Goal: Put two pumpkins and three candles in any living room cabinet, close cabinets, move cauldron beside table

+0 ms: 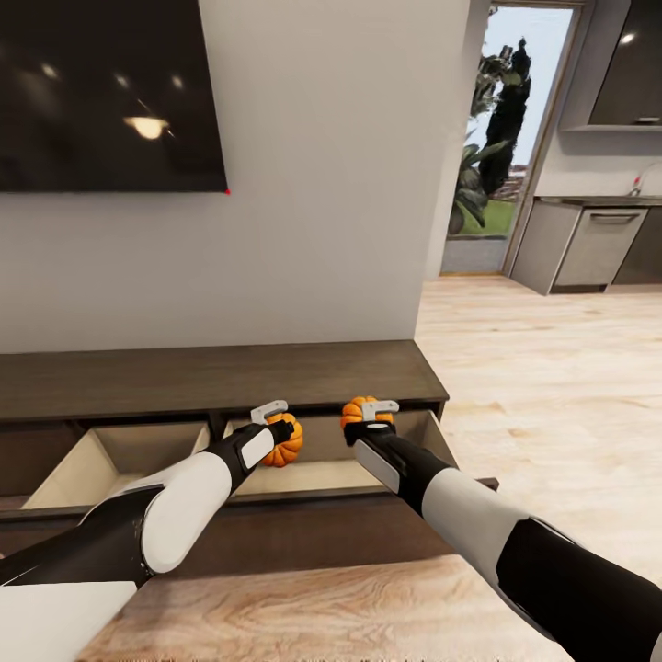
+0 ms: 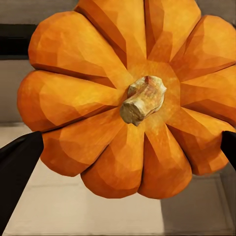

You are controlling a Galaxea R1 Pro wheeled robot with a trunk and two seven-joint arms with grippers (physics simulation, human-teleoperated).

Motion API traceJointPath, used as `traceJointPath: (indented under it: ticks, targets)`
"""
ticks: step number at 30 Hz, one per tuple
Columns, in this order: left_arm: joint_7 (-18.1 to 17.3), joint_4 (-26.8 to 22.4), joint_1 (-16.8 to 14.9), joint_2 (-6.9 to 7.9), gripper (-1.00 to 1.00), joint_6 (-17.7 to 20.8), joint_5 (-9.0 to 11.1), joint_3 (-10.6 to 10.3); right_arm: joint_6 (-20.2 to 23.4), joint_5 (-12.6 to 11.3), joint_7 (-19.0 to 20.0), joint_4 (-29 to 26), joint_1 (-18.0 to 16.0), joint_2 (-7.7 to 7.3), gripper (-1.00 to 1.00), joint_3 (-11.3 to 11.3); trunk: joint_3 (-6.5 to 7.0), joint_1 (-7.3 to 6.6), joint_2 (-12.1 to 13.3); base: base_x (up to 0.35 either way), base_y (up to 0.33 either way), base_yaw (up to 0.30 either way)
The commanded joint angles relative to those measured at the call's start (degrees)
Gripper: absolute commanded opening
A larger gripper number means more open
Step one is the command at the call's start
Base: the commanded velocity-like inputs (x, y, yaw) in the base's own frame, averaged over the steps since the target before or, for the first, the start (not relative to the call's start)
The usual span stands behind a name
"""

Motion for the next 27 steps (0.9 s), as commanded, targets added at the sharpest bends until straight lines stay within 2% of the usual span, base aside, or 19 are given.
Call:
traceJointPath:
  ticks: [1,5,9,16,27]
  targets:
    - [0.2,-0.1,0.0,-0.03,-1.00,0.2,0.6,-0.2,0.2,-0.4,-0.4,-0.1,-0.1,-0.04,-1.00,0.5,-0.28,0.01,0.0,0.000,0.000,0.000]
    - [0.3,-0.1,0.0,-0.03,-1.00,0.2,0.6,-0.2,0.2,-0.7,-0.4,0.0,-0.1,-0.04,-1.00,0.5,-1.17,0.11,-0.1,0.000,0.000,0.000]
    - [0.3,-0.1,0.0,-0.04,-1.00,0.2,0.6,-0.2,0.2,-0.8,-0.4,0.0,-0.1,-0.04,-1.00,0.5,-1.17,0.11,-0.1,0.000,0.000,0.000]
    - [0.3,-0.1,0.0,-0.12,-1.00,0.2,0.6,-0.2,0.2,-0.8,-0.4,0.0,-0.1,-0.04,-1.00,0.5,-2.72,0.29,-0.2,0.000,0.000,0.000]
    - [0.2,-0.1,0.0,-0.09,-1.00,0.2,0.6,-0.2,0.2,-0.8,-0.4,0.0,-0.1,-0.04,-1.00,0.5,-3.16,0.34,-0.2,0.000,0.000,0.000]
